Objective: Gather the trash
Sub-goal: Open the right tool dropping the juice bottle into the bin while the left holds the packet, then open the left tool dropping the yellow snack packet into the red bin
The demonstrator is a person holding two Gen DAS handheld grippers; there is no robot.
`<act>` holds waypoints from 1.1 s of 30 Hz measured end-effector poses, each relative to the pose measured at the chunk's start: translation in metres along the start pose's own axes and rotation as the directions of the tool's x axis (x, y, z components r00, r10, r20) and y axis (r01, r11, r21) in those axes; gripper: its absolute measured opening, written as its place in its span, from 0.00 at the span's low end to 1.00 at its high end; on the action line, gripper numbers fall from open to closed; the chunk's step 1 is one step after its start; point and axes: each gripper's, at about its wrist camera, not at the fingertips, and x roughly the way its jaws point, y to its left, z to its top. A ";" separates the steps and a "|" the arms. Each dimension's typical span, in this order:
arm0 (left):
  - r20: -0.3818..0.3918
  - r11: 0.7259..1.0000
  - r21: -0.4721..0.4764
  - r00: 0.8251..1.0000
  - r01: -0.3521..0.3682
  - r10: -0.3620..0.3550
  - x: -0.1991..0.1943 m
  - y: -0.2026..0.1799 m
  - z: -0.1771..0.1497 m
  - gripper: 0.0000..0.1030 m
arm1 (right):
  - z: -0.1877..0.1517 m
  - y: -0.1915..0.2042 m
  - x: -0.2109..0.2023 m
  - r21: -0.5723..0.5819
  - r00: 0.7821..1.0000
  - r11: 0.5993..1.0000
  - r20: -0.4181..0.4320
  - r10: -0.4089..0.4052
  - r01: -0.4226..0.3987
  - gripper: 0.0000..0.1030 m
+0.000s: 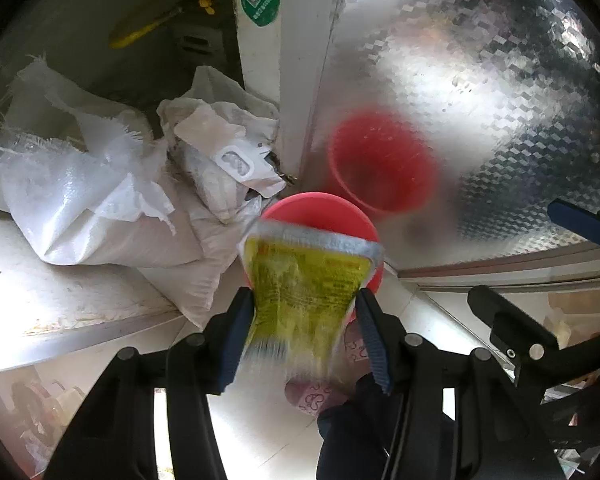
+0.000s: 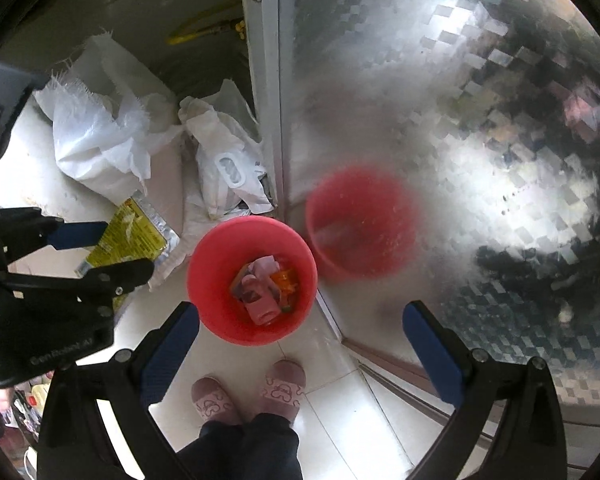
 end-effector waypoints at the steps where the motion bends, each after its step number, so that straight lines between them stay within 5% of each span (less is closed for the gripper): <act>1: 0.001 1.000 -0.002 1.000 0.006 -0.006 0.001 0.000 0.001 0.49 | 0.001 -0.001 -0.001 0.004 1.000 1.000 0.004 -0.005 0.005 0.99; 19: 0.001 1.000 -0.024 1.000 0.006 -0.006 -0.007 0.013 -0.005 0.54 | 0.006 0.002 -0.005 0.021 1.000 1.000 0.001 0.012 -0.012 0.99; 28: 0.020 0.998 -0.061 1.000 -0.017 0.018 -0.074 0.022 -0.028 0.60 | 0.006 0.007 -0.056 0.027 0.999 0.999 0.014 0.046 -0.046 0.99; 33: 0.009 0.994 -0.104 1.000 -0.021 0.022 -0.131 0.022 -0.043 0.82 | 0.002 0.011 -0.099 0.046 0.998 0.997 0.009 0.057 -0.057 0.99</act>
